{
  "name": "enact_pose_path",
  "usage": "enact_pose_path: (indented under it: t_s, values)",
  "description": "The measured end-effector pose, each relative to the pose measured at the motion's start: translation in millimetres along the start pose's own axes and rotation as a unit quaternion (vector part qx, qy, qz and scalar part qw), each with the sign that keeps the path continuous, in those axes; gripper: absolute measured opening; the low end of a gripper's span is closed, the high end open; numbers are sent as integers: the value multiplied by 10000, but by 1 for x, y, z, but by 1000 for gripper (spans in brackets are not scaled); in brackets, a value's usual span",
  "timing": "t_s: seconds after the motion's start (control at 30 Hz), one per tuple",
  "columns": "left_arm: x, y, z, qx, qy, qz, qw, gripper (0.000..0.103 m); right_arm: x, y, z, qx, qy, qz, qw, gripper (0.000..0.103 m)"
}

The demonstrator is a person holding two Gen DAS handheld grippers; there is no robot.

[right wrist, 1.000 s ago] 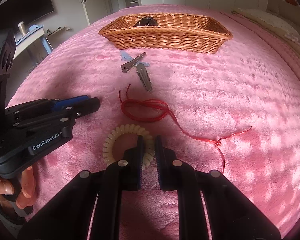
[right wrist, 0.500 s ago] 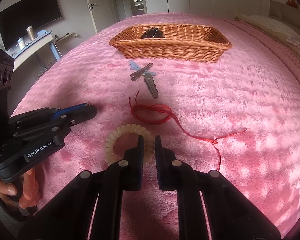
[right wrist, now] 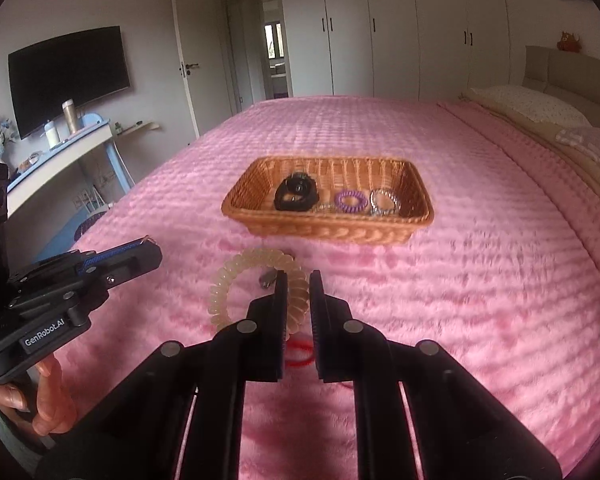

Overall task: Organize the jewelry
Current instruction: 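Carry the charm and coil tie into the basket and open both grippers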

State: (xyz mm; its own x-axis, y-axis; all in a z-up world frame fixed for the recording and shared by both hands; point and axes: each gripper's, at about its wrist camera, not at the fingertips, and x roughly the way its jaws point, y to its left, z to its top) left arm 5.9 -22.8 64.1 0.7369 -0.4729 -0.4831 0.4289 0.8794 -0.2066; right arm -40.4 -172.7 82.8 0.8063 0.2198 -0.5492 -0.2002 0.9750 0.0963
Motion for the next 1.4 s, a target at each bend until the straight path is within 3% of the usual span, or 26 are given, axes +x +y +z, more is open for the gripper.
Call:
enact_pose_path:
  t_s: [0.27, 0.47, 0.67, 0.93, 1.1, 1.27, 1.4]
  values:
    - [46, 11, 79, 128, -304, 215, 9992, 11, 56, -35, 76, 224, -157, -294, 9992, 9]
    - [113, 39, 107, -183, -159, 382, 9990, 11, 122, -67, 108, 556, 167, -313, 9978, 9]
    - [173, 66, 108, -406, 136, 538, 9976, 11, 191, -89, 113, 787, 699, -403, 9936, 9]
    - [225, 86, 86, -531, 611, 662, 9945, 11, 256, -95, 96, 545, 1363, -775, 9861, 9]
    - [233, 90, 78, -521, 782, 671, 9933, 12, 263, -101, 88, 661, 1468, -762, 9840, 9]
    - [221, 91, 79, -581, 635, 633, 9943, 35, 259, -106, 84, 901, 1510, -538, 9829, 10]
    - [207, 87, 82, -618, 492, 542, 9954, 38, 243, -105, 84, 981, 1428, -505, 9836, 11]
